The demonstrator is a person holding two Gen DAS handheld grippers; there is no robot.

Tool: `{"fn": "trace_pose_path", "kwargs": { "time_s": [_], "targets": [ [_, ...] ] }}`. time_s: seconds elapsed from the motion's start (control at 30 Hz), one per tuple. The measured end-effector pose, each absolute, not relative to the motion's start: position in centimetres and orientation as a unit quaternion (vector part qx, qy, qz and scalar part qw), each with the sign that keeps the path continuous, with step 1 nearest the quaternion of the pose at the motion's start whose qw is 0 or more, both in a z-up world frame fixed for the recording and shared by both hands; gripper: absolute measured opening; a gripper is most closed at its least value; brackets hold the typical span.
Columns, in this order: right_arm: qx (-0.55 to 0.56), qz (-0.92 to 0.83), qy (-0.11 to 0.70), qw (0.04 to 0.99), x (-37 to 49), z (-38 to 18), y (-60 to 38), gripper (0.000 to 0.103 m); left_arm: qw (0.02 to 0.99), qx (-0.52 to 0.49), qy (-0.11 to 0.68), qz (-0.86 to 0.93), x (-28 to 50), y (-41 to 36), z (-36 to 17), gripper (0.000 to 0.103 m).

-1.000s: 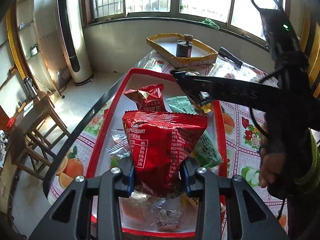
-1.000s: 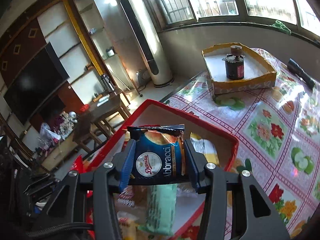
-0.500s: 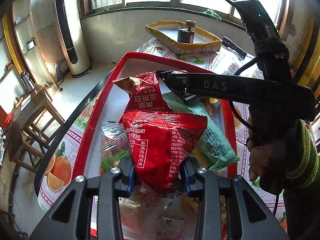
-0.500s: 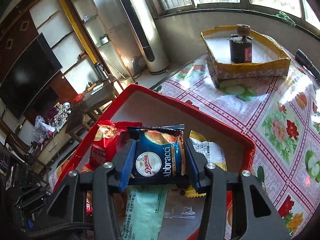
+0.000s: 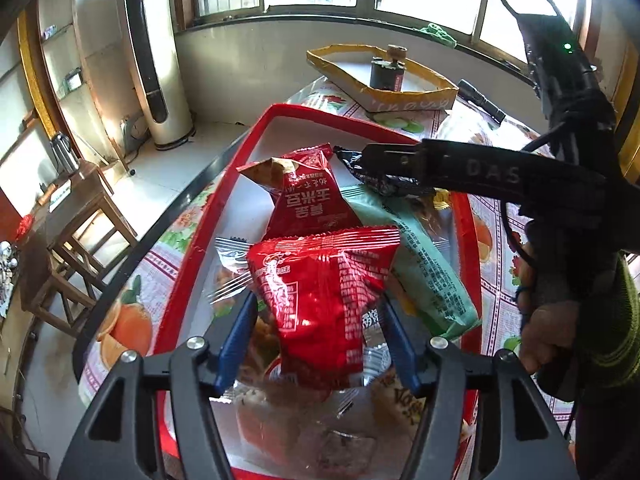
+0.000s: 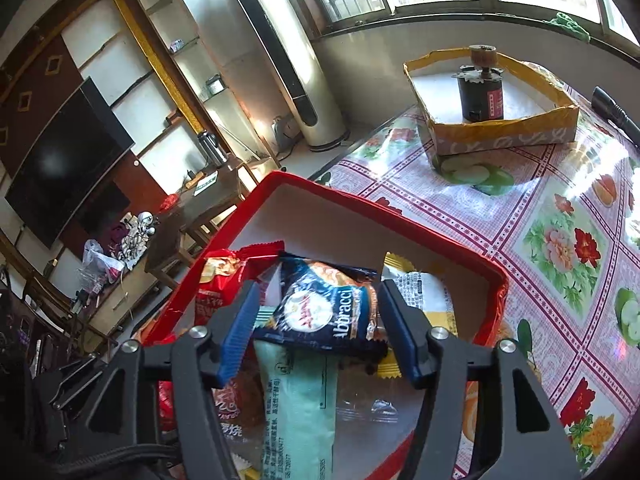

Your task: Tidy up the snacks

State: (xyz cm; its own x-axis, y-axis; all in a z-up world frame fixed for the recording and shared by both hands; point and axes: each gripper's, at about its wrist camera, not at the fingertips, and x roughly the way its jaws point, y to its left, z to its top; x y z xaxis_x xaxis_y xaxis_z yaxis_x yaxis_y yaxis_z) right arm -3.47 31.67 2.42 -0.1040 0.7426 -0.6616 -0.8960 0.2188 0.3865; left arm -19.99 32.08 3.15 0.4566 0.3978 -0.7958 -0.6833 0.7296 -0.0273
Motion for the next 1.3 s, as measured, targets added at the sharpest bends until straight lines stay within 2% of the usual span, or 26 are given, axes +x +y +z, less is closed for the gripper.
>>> {"fn": "trace_pose_path", "kwargs": {
  "time_s": [0.17, 0.23, 0.47, 0.53, 0.9, 1.13, 1.3],
  "targets": [
    [-0.091, 0.632, 0.392, 0.663, -4.3, 3.9, 29.6, 0.070, 0.839, -0.156, 0.402, 0.333, -20.8, 30.4, 4.0, 0.072],
    [-0.095, 0.643, 0.381, 0.658, -4.8, 4.6, 28.6, 0.075, 0.841, -0.145, 0.398, 0.336, -21.3, 29.3, 4.3, 0.073],
    [-0.119, 0.683, 0.339, 0.636, -7.2, 5.8, 25.1, 0.079, 0.835, -0.128, 0.392, 0.363, -23.6, 27.2, 5.0, 0.076],
    [-0.125, 0.692, 0.327, 0.631, -7.9, 6.0, 23.9, 0.081, 0.831, -0.121, 0.388, 0.380, -24.3, 26.6, 5.2, 0.079],
    [-0.221, 0.731, 0.271, 0.586, -11.6, 5.5, 17.8, 0.083, 0.833, -0.114, 0.399, 0.367, -26.5, 23.7, 5.1, 0.079],
    [-0.228, 0.729, 0.275, 0.584, -11.8, 4.2, 14.7, 0.083, 0.833, -0.129, 0.405, 0.354, -27.4, 22.9, 4.5, 0.082],
    [-0.245, 0.727, 0.279, 0.577, -12.5, 3.5, 14.1, 0.083, 0.842, -0.115, 0.375, 0.370, -28.6, 21.8, 5.1, 0.082]
  ]
}}
